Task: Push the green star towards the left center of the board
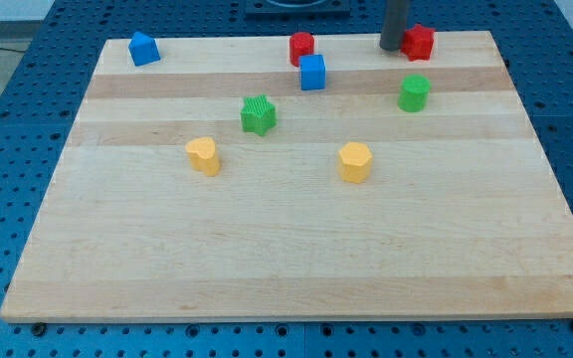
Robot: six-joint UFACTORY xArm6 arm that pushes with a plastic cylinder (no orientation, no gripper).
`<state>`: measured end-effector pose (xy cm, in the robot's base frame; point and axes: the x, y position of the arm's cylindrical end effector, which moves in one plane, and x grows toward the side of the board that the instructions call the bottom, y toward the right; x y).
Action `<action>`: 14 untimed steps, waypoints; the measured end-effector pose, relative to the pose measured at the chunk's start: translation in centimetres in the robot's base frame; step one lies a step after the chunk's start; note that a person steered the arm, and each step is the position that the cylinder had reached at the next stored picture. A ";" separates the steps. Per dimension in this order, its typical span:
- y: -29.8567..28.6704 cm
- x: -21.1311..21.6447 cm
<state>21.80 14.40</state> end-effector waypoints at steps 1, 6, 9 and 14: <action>1.2 0.0; -10.8 12.7; -20.3 14.3; -24.8 18.6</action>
<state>40.41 -10.44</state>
